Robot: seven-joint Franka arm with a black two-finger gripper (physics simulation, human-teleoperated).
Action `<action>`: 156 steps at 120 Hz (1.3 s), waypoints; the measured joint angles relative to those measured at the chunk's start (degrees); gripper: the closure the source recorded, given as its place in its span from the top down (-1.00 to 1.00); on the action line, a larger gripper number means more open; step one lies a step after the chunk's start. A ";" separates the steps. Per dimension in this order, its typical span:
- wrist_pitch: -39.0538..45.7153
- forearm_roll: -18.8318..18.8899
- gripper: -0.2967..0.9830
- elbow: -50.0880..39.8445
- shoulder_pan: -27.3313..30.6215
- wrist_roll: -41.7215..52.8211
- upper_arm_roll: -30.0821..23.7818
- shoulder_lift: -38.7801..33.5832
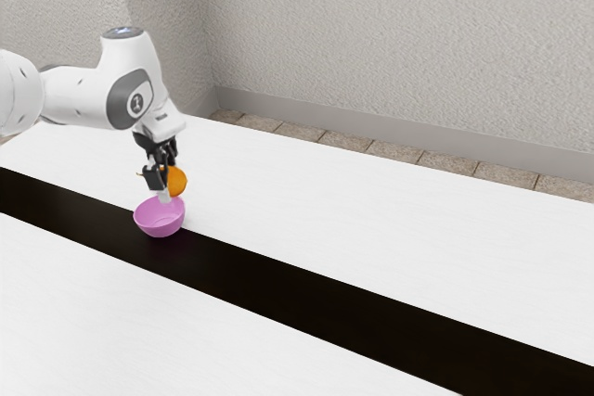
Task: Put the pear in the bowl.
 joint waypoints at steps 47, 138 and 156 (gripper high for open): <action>-0.67 -2.42 -0.28 11.25 5.80 2.18 -0.01 14.98; -24.71 -1.68 0.51 8.01 -4.71 -5.89 -1.67 -13.82; -29.05 -0.26 0.52 9.88 -5.79 -9.47 -3.56 -15.80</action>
